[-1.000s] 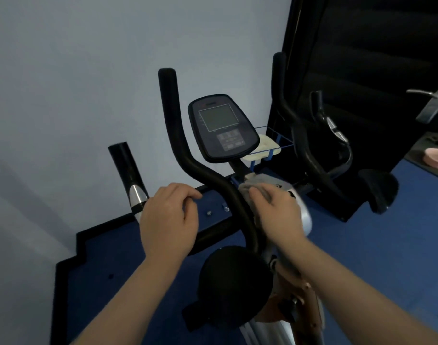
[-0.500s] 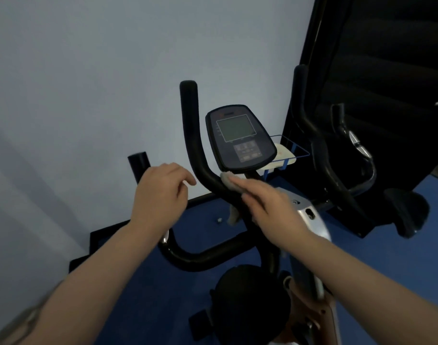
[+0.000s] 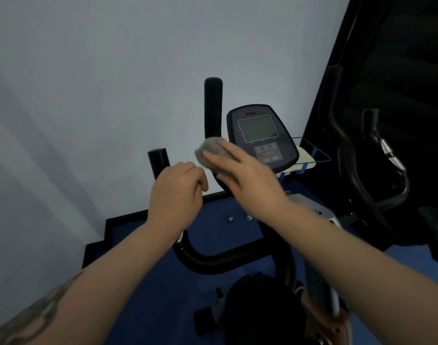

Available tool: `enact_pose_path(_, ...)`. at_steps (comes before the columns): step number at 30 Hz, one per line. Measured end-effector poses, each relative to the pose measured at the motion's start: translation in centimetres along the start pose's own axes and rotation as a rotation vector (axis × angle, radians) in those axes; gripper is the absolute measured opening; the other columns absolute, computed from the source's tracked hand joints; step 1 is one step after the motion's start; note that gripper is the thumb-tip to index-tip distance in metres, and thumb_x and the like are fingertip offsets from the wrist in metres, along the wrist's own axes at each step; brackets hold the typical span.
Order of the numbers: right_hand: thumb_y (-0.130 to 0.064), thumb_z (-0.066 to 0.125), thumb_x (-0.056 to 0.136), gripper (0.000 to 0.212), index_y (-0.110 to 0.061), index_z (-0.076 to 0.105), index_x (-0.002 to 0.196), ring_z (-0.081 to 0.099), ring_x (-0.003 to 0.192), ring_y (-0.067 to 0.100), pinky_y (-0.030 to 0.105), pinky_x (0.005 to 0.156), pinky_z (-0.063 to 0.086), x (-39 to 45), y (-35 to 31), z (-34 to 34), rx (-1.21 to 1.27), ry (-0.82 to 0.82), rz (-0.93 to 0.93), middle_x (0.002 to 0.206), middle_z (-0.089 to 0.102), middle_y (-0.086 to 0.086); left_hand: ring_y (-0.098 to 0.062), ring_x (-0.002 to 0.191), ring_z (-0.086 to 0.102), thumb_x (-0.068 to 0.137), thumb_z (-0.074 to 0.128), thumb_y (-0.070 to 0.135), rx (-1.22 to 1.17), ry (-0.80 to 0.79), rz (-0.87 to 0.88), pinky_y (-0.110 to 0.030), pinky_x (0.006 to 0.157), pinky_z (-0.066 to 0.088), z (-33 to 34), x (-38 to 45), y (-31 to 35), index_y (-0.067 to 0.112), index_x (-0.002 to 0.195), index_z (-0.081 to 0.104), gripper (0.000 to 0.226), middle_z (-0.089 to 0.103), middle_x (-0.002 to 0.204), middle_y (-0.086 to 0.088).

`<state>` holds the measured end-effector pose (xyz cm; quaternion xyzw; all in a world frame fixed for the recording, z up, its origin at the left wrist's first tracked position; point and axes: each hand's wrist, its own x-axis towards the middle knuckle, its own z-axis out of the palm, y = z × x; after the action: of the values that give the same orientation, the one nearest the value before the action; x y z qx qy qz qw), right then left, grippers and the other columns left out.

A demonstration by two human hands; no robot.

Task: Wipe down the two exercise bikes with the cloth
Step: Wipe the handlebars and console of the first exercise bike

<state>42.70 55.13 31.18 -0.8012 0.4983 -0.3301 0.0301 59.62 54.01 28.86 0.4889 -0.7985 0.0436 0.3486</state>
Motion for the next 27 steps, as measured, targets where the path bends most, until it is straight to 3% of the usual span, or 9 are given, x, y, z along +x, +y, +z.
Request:
enact_pose_path(5, 0.006, 0.068, 0.08, 0.041, -0.02, 0.074, 0.111, 0.057, 0.119, 0.023, 0.034, 0.093, 0.05, -6.4, 1.7, -0.4, -0.042, -0.003, -0.103, 0.14, 0.054, -0.002, -0.019, 0.064, 0.051, 0.071, 0.055, -0.017, -0.035, 0.006, 0.0, -0.031, 0.064, 0.038, 0.0, -0.1, -0.2, 0.011, 0.065, 0.061, 0.03, 0.057, 0.067, 0.001)
enact_pose_path(8, -0.016, 0.065, 0.087, 0.023, -0.026, 0.073, 0.107, 0.058, 0.116, 0.012, 0.042, 0.093, 0.051, -7.9, 3.4, -2.6, 0.026, -0.012, -0.077, 0.134, 0.057, -0.012, -0.018, 0.064, 0.05, 0.071, 0.053, -0.019, -0.041, 0.018, 0.004, -0.033, 0.062, 0.041, 0.2, -0.1, -0.1, 0.01, 0.065, 0.061, 0.03, 0.057, 0.067, 0.0)
enact_pose_path(10, -0.039, 0.06, 0.089, 0.029, -0.031, 0.067, 0.115, 0.057, 0.113, 0.008, 0.043, 0.095, 0.046, -6.0, 3.1, -2.9, 0.236, 0.0, 0.04, 0.123, 0.06, -0.017, -0.018, 0.064, 0.051, 0.071, 0.052, -0.019, -0.032, 0.021, 0.005, -0.033, 0.062, 0.041, 0.2, 0.0, -0.1, 0.009, 0.066, 0.061, 0.03, 0.057, 0.067, -0.001)
enact_pose_path(13, -0.043, 0.063, 0.09, 0.034, -0.034, 0.063, 0.123, 0.055, 0.106, 0.006, 0.034, 0.095, 0.046, -2.4, 1.4, -1.0, 0.468, 0.073, 0.261, 0.111, 0.058, -0.012, -0.02, 0.066, 0.052, 0.07, 0.053, -0.018, -0.009, 0.017, 0.001, -0.032, 0.063, 0.039, 0.1, -0.1, -0.1, 0.009, 0.066, 0.063, 0.03, 0.058, 0.068, 0.0)
enact_pose_path(17, -0.028, 0.066, 0.091, 0.037, -0.037, 0.062, 0.127, 0.049, 0.127, 0.008, 0.034, 0.108, 0.041, -5.8, 1.1, 0.2, 0.318, 0.014, 0.254, 0.141, 0.05, -0.01, -0.017, 0.065, 0.05, 0.072, 0.054, -0.017, -0.003, 0.034, -0.015, -0.027, 0.064, 0.034, 0.3, -0.2, 0.0, 0.011, 0.065, 0.062, 0.03, 0.057, 0.067, 0.001)
enact_pose_path(20, -0.018, 0.069, 0.089, 0.04, -0.036, 0.064, 0.124, 0.054, 0.123, 0.006, 0.032, 0.105, 0.045, -6.6, 2.3, -1.8, 0.238, -0.021, 0.164, 0.138, 0.051, -0.017, -0.017, 0.064, 0.05, 0.072, 0.054, -0.018, 0.0, 0.041, -0.015, -0.027, 0.064, 0.033, 0.4, -0.2, -0.1, 0.011, 0.065, 0.061, 0.03, 0.057, 0.066, 0.001)
enact_pose_path(22, -0.014, 0.068, 0.089, 0.04, -0.032, 0.065, 0.125, 0.056, 0.122, 0.01, 0.036, 0.104, 0.045, -4.3, 2.0, -2.3, 0.219, 0.017, 0.175, 0.135, 0.059, -0.01, -0.017, 0.065, 0.05, 0.071, 0.053, -0.018, 0.004, 0.037, -0.018, -0.027, 0.063, 0.033, 0.3, -0.1, -0.1, 0.011, 0.065, 0.061, 0.03, 0.056, 0.067, 0.001)
enact_pose_path(24, -0.016, 0.065, 0.091, 0.047, -0.034, 0.056, 0.134, 0.05, 0.128, 0.011, 0.029, 0.109, 0.038, -2.3, 0.6, -1.5, 0.227, -0.004, 0.191, 0.144, 0.05, -0.01, -0.019, 0.066, 0.051, 0.072, 0.053, -0.017, -0.001, 0.02, -0.014, -0.029, 0.063, 0.035, 0.2, 0.0, -0.1, 0.01, 0.065, 0.062, 0.029, 0.057, 0.067, 0.0)
enact_pose_path(27, -0.017, 0.061, 0.094, 0.052, -0.034, 0.046, 0.142, 0.042, 0.129, 0.008, 0.017, 0.104, 0.03, -3.5, -1.1, 0.4, 0.141, -0.057, 0.197, 0.153, 0.035, -0.014, -0.02, 0.066, 0.051, 0.072, 0.053, -0.017, -0.024, 0.009, -0.01, -0.03, 0.065, 0.036, 0.1, -0.3, -0.1, 0.01, 0.066, 0.063, 0.029, 0.057, 0.068, 0.0)
